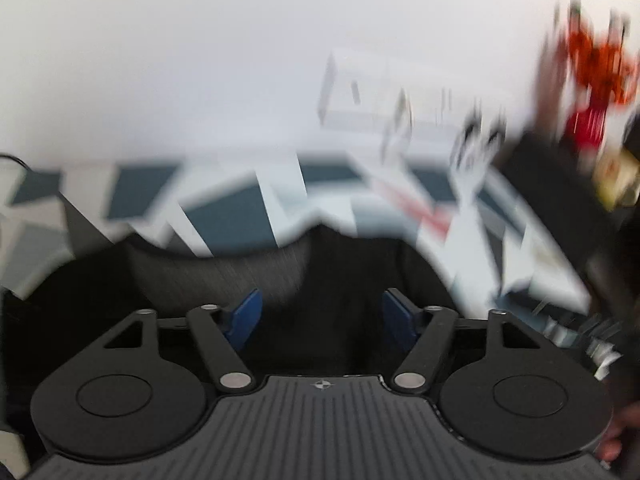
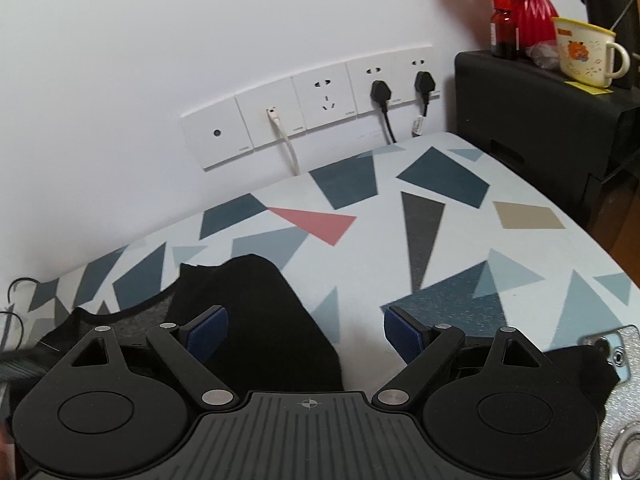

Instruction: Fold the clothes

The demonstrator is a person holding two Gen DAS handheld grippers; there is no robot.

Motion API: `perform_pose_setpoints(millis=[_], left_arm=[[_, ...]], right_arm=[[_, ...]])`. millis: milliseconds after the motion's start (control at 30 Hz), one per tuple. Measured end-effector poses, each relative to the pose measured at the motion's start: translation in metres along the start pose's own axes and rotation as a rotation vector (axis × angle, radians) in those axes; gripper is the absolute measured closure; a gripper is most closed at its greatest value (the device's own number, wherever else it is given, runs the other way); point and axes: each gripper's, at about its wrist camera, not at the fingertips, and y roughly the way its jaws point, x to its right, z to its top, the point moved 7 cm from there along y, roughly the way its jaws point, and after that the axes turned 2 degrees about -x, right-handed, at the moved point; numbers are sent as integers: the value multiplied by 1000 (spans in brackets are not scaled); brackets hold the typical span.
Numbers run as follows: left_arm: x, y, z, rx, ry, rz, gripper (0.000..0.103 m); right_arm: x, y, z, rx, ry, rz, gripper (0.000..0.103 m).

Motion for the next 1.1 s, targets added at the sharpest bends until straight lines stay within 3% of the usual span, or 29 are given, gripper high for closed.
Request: perform_pose_setpoints(millis=[133, 333, 433, 533, 567, 633, 767, 833, 933, 1100], left_arm=[[-60, -85, 36, 194, -191, 33, 28], [-181, -204, 28, 436, -496, 305, 28], [-229, -240, -3, 479, -615, 474, 24], [-255, -218, -43, 335, -649, 547, 23], [-256, -199, -57, 258, -614, 542, 23], [-249, -154, -83, 96, -499, 512, 23], [-214, -81, -118, -111, -188, 493, 23], [-199, -60, -125, -148, -97, 487, 23], [-187, -44, -127, -164, -43, 473, 24], [-198, -38, -123, -154, -82, 485, 27]], right_arm=[[-12, 5, 9, -22, -2, 47, 20], [-37, 16, 8, -94, -11, 141, 20], [-51, 23, -4, -144, -44, 160, 20], [-63, 30, -20, -190, -82, 159, 20], [-67, 32, -26, -207, -96, 159, 20], [-75, 36, -36, -226, -139, 157, 21], [-91, 42, -56, -237, -317, 108, 21], [-98, 44, -64, -233, -405, 95, 21], [-106, 49, -76, -230, -509, 73, 21], [-121, 51, -87, -247, -613, 88, 21]])
